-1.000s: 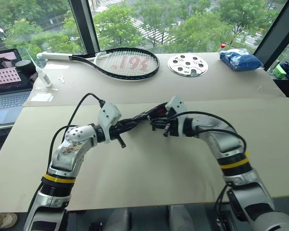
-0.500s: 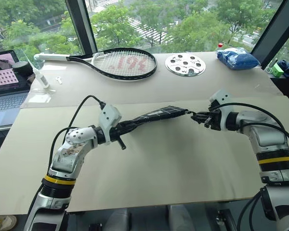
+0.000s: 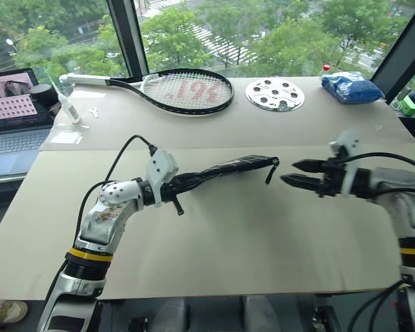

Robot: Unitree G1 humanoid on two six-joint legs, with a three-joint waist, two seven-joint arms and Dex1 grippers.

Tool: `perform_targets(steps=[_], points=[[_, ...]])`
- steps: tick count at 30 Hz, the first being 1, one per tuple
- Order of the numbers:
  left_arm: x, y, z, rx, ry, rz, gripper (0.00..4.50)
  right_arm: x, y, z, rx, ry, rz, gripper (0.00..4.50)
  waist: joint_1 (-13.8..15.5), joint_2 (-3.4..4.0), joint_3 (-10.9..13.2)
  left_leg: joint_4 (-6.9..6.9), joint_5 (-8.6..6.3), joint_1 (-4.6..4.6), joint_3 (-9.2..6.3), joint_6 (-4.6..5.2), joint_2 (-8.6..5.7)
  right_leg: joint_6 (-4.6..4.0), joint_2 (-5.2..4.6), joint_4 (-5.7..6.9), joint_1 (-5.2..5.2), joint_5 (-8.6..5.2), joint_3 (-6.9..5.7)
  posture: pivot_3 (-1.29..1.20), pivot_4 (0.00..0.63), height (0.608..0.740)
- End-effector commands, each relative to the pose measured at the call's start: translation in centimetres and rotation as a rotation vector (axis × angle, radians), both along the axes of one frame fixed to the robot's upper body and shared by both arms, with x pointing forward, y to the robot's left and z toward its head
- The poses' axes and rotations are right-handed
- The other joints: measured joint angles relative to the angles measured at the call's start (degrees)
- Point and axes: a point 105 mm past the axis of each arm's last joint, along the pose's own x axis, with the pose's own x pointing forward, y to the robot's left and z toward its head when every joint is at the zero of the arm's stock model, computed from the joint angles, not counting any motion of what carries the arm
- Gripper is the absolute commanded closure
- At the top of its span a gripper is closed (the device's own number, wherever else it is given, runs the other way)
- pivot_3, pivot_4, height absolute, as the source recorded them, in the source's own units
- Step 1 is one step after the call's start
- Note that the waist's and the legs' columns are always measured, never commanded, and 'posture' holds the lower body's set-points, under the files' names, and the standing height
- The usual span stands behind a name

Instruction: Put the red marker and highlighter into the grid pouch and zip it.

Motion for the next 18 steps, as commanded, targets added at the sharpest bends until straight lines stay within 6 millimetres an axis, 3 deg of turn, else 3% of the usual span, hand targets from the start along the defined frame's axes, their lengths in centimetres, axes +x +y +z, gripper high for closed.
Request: perform_targets(steps=[1, 5, 12, 13, 14, 15, 16, 18], points=[[-0.1, -0.2, -0.2, 0.074, -0.078, -0.056, 4.50, -2.2, -3.9, 3.2, -0.020, -0.102, -0.068, 0.92, 0.1, 0.01, 0.0, 0.01, -0.01, 0.00, 0.02, 0.01, 0.00, 0.00, 0.00, -0.01, 0.00, 0.00, 0.01, 0.00, 0.150, 0.740], [0.0, -0.5, -1.2, 0.109, -0.102, -0.094, 4.50, -4.1, -5.5, 3.1, -0.055, -0.102, -0.098, 0.92, -0.4, 0.01, 0.0, 0.01, -0.02, 0.08, 0.09, 0.03, 0.00, 0.00, 0.00, 0.01, 0.07, 0.00, 0.07, 0.00, 0.150, 0.740], [-0.5, -1.8, -1.6, 0.120, -0.213, -0.200, 4.50, -4.8, -4.3, 0.7, -0.049, -0.062, -0.084, 0.92, -0.6, 0.01, 0.0, 0.00, -0.06, 0.45, 0.11, 0.10, 0.02, 0.02, 0.00, -0.02, 0.48, -0.01, 0.10, 0.00, 0.150, 0.740], [-0.6, -1.7, -2.0, 0.136, -0.240, -0.213, 4.09, -4.8, -4.0, 0.3, -0.048, -0.057, -0.083, 0.87, -0.5, 0.01, 0.0, 0.00, -0.06, 0.45, 0.11, 0.10, 0.01, 0.03, 0.00, -0.04, 0.52, 0.00, 0.10, 0.00, 0.150, 0.740], [-0.7, -1.6, -2.3, 0.151, -0.262, -0.226, 4.09, -4.7, -3.7, 0.0, -0.047, -0.052, -0.082, 0.87, -0.4, 0.01, 0.0, 0.00, -0.06, 0.48, 0.11, 0.10, 0.02, 0.03, 0.00, -0.04, 0.55, -0.01, 0.09, 0.00, 0.150, 0.740], [-0.8, -1.4, -2.6, 0.159, -0.277, -0.233, 3.57, -4.6, -3.5, -0.2, -0.046, -0.049, -0.081, 0.86, -0.4, 0.01, 0.0, 0.00, -0.05, 0.50, 0.10, 0.10, 0.02, 0.03, 0.00, -0.06, 0.58, -0.01, 0.09, 0.00, 0.150, 0.740], [-0.8, -1.3, -2.6, 0.154, -0.286, -0.239, 3.43, -4.5, -3.4, -0.3, -0.044, -0.047, -0.081, 0.86, -0.4, 0.01, 0.0, 0.00, -0.05, 0.50, 0.10, 0.10, 0.02, 0.03, 0.00, -0.07, 0.59, 0.00, 0.09, 0.00, 0.150, 0.740], [-1.0, -1.1, -2.4, 0.128, -0.304, -0.244, 2.62, -4.3, -3.3, -0.3, -0.040, -0.046, -0.080, 0.86, -0.4, 0.01, 0.0, 0.01, -0.05, 0.50, 0.09, 0.10, 0.01, 0.03, 0.00, -0.07, 0.59, 0.00, 0.09, 0.00, 0.150, 0.740]])
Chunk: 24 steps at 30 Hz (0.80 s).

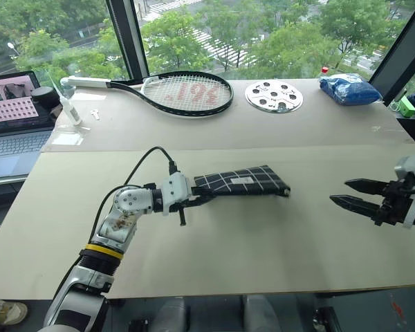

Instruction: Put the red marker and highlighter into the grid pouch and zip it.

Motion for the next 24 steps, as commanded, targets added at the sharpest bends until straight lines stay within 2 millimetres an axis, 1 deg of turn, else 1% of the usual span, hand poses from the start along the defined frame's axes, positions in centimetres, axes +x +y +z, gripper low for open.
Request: perform_targets(steps=[1, 2, 4, 5, 6, 7, 8, 10, 12, 13, 15, 17, 18, 20, 22, 23, 24], points=[[-0.3, 0.3, 1.1, -0.034, -0.078, -0.035, 2.39, 0.2, 0.4, 1.0, -0.012, -0.046, 0.012, 0.86, 0.0, 0.00, 0.0, 0.01, 0.00, 0.00, 0.00, 0.00, 0.00, 0.00, 0.00, 0.00, 0.00, 0.00, 0.00, 0.00, 0.150, 0.740], [-0.4, 0.5, 0.8, -0.029, -0.078, -0.038, 1.94, 0.3, 0.4, 1.0, -0.012, -0.045, 0.011, 0.86, 0.0, 0.00, 0.0, 0.01, 0.00, -0.01, 0.00, 0.00, 0.00, 0.00, 0.00, 0.00, 0.00, 0.00, 0.00, 0.00, 0.150, 0.740], [-0.5, 0.7, 0.2, -0.007, -0.074, -0.044, 1.25, 0.4, 0.4, 0.9, -0.015, -0.045, 0.010, 0.86, 0.0, 0.00, 0.0, 0.01, 0.00, 0.00, -0.01, 0.00, 0.00, 0.01, 0.00, 0.01, 0.00, 0.00, 0.00, 0.00, 0.150, 0.740], [-0.5, 0.8, -0.1, -0.009, -0.038, -0.043, 0.97, 0.5, 0.4, 0.9, -0.015, -0.045, 0.010, 0.86, 0.0, 0.00, 0.0, 0.01, 0.00, 0.01, -0.01, 0.00, 0.00, 0.01, 0.00, 0.01, 0.01, 0.00, 0.00, 0.00, 0.150, 0.740], [-0.8, 0.9, -0.2, -0.017, -0.002, -0.058, 0.51, 0.7, 0.5, 0.9, -0.016, -0.046, 0.010, 0.86, 0.0, 0.00, 0.0, 0.01, 0.00, 0.01, -0.01, 0.00, 0.00, 0.01, 0.00, 0.01, 0.01, 0.00, 0.00, 0.00, 0.150, 0.740], [-0.9, 0.8, -0.2, -0.027, 0.013, -0.065, 0.19, 0.8, 0.5, 0.9, -0.018, -0.046, 0.009, 0.86, 0.0, 0.00, 0.0, 0.01, 0.00, 0.01, -0.01, 0.00, 0.00, 0.01, 0.00, 0.01, 0.02, 0.00, 0.00, 0.00, 0.150, 0.740], [-0.9, 0.8, 0.0, -0.036, 0.017, -0.061, 0.09, 0.9, 0.5, 0.9, -0.020, -0.046, 0.010, 0.86, 0.0, 0.00, 0.0, 0.01, 0.00, 0.01, -0.01, 0.00, 0.00, 0.01, 0.00, 0.01, 0.01, 0.00, 0.00, 0.00, 0.150, 0.740], [-0.4, 1.1, 0.7, -0.065, 0.000, -0.014, 0.09, 1.0, 0.5, 1.0, -0.023, -0.048, 0.012, 0.86, 0.0, 0.00, 0.0, 0.01, -0.01, 0.02, -0.02, 0.01, 0.00, 0.01, 0.00, 0.02, 0.01, 0.00, -0.01, 0.00, 0.150, 0.740], [0.1, 1.6, 1.3, -0.104, 0.035, 0.047, 0.09, 1.2, 0.4, 1.1, -0.024, -0.051, 0.009, 0.86, 0.0, 0.00, 0.0, 0.01, -0.01, 0.02, -0.02, 0.01, 0.00, 0.01, 0.00, 0.02, 0.01, 0.00, -0.01, 0.00, 0.150, 0.740], [-0.1, 2.4, 2.1, -0.177, 0.131, 0.077, 0.09, 1.5, 0.2, 1.2, -0.024, -0.052, 0.005, 0.86, -0.1, 0.00, 0.0, 0.01, -0.01, 0.02, -0.02, 0.01, 0.01, 0.01, 0.00, 0.02, 0.01, 0.00, -0.01, 0.00, 0.150, 0.740], [-0.9, 3.3, 3.2, -0.268, 0.280, 0.094, 0.09, 1.7, 0.0, 1.2, -0.026, -0.052, 0.001, 0.86, -0.3, 0.01, 0.0, 0.00, -0.01, 0.01, -0.06, 0.02, 0.01, 0.03, 0.00, 0.03, 0.01, -0.01, -0.03, 0.00, 0.150, 0.740], [-1.6, 5.0, 4.0, -0.356, 0.425, 0.151, 0.09, 2.1, -0.1, 0.8, -0.026, -0.050, -0.006, 0.86, -0.6, 0.02, 0.0, 0.00, -0.06, 0.02, -0.07, 0.11, 0.02, 0.07, 0.00, 0.05, -0.02, -0.04, -0.02, 0.00, 0.150, 0.740], [-1.7, 6.3, 3.8, -0.380, 0.467, 0.219, 0.09, 2.4, -0.2, 0.5, -0.024, -0.048, -0.015, 0.86, -0.8, 0.03, 0.0, -0.01, -0.07, 0.03, -0.07, 0.12, 0.02, 0.08, 0.00, 0.06, -0.04, -0.05, -0.02, 0.00, 0.150, 0.740], [-1.3, 8.9, 3.1, -0.415, 0.510, 0.389, 0.09, 3.0, -0.3, 0.0, -0.019, -0.047, -0.033, 0.86, -1.1, 0.03, 0.0, -0.01, -0.08, 0.06, -0.08, 0.13, 0.03, 0.09, 0.01, 0.07, -0.04, -0.06, -0.02, 0.00, 0.150, 0.740], [-0.8, 12.3, 1.6, -0.462, 0.574, 0.618, 0.09, 3.8, -0.4, -0.7, 0.004, -0.050, -0.061, 0.86, -1.2, 0.03, 0.0, -0.03, -0.07, 0.09, -0.08, 0.13, 0.02, 0.09, 0.01, 0.08, -0.03, -0.06, -0.02, 0.00, 0.150, 0.740], [-1.1, 13.7, 1.0, -0.486, 0.609, 0.690, 0.09, 4.1, -0.4, -1.0, 0.016, -0.052, -0.071, 0.86, -1.3, 0.03, 0.0, -0.03, -0.07, 0.09, -0.09, 0.13, 0.02, 0.08, 0.01, 0.08, -0.01, -0.06, -0.02, 0.00, 0.150, 0.740], [-1.4, 14.6, 0.7, -0.509, 0.627, 0.729, 0.09, 4.3, -0.3, -1.3, 0.029, -0.052, -0.079, 0.86, -1.4, 0.03, 0.0, -0.03, -0.07, 0.10, -0.09, 0.12, 0.02, 0.08, 0.01, 0.08, -0.01, -0.06, -0.02, 0.00, 0.150, 0.740]])
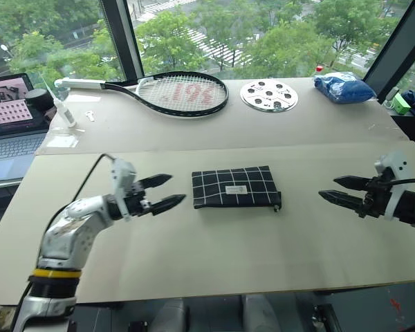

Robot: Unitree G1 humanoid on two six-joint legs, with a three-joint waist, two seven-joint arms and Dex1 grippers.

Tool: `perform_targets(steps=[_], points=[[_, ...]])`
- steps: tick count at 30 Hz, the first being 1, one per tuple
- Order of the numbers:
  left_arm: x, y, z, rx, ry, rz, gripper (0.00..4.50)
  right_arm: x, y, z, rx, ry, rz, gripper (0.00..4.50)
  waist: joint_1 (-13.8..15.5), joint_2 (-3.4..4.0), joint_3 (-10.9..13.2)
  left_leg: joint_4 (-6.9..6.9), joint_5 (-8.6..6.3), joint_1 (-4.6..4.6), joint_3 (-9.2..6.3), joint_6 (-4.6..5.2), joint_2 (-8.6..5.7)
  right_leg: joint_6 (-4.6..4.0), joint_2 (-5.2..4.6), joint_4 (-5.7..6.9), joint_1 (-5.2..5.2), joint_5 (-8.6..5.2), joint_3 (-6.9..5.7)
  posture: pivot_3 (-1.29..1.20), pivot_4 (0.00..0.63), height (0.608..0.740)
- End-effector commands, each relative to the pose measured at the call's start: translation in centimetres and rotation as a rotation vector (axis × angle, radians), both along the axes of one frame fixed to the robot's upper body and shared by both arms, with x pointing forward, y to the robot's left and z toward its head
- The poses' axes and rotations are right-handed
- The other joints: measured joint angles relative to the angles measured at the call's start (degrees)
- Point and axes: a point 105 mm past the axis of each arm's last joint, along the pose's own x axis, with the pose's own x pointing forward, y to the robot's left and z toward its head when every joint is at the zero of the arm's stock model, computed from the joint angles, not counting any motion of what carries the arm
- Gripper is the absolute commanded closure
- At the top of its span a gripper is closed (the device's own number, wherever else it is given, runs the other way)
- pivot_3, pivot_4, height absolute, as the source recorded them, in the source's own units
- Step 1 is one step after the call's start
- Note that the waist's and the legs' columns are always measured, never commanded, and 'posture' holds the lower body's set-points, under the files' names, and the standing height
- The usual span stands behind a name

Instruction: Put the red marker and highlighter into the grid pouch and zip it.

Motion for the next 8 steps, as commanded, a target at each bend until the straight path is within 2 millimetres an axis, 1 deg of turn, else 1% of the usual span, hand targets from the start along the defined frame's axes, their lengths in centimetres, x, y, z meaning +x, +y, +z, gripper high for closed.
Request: perform_targets(steps=[1, 3, 4, 8], points=[[-0.7, 4.9, -0.6, -0.050, 0.080, 0.262, 0.09, 1.2, -0.2, -0.6, 0.022, -0.036, -0.039, 0.86, -0.1, 0.00, 0.0, 0.00, 0.00, 0.01, 0.00, 0.00, 0.00, 0.00, 0.00, -0.01, 0.00, 0.00, 0.00, 0.00, 0.150, 0.740], [-1.5, 6.7, -1.1, -0.057, 0.086, 0.364, 0.09, 1.7, -0.5, -1.5, 0.049, -0.021, -0.074, 0.86, -0.2, 0.00, 0.0, -0.03, 0.00, 0.00, 0.00, -0.01, 0.00, -0.01, 0.00, -0.02, -0.01, 0.00, 0.00, 0.00, 0.150, 0.740], [-1.8, 7.2, -1.2, -0.060, 0.090, 0.390, 0.09, 1.9, -0.6, -1.7, 0.059, -0.018, -0.086, 0.86, -0.1, 0.00, 0.0, -0.02, 0.00, -0.01, 0.00, -0.02, -0.01, -0.02, 0.00, -0.04, -0.02, 0.00, 0.00, 0.00, 0.150, 0.740], [-2.5, 7.8, -1.4, -0.061, 0.070, 0.428, 0.09, 2.3, -0.2, -2.2, 0.114, -0.022, -0.105, 0.86, 0.7, 0.01, 0.0, -0.02, 0.03, -0.03, 0.01, -0.08, -0.01, -0.04, 0.00, -0.04, -0.02, 0.02, 0.00, 0.00, 0.150, 0.740]])
